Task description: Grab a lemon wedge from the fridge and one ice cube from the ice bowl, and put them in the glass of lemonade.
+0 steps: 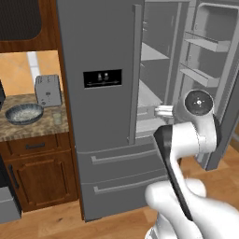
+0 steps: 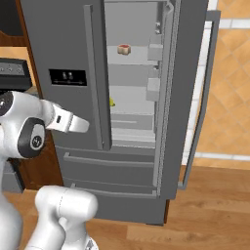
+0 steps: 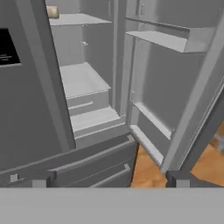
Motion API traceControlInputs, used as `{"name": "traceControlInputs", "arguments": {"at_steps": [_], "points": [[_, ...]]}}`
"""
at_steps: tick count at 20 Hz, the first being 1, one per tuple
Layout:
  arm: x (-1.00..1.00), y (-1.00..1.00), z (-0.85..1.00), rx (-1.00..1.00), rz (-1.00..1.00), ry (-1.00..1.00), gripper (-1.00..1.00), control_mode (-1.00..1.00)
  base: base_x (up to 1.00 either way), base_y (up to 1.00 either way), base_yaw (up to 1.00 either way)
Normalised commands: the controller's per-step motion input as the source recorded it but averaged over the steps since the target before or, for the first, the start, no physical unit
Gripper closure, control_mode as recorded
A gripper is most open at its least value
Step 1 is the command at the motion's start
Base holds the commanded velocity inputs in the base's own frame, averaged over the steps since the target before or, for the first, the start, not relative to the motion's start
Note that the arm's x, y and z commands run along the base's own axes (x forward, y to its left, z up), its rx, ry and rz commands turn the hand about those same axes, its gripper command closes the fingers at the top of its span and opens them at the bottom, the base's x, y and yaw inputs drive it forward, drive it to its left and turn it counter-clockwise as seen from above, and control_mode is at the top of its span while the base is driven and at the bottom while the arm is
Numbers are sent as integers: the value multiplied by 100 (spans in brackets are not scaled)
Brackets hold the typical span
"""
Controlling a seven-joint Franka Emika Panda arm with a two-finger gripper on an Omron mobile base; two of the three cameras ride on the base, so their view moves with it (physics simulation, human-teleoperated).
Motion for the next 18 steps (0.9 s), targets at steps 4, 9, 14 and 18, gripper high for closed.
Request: {"name": "traceControlInputs", "arguments": {"at_steps": [4,9,14,18], "points": [[-13,32,16,32,35,0,-100,-100,0,0,0],[24,-1,4,0,2,3,-100,-100,0,0,0],[54,37,0,0,3,0,-100,-100,0,0,0],[72,40,0,0,11,0,-100,-100,0,0,0]]}}
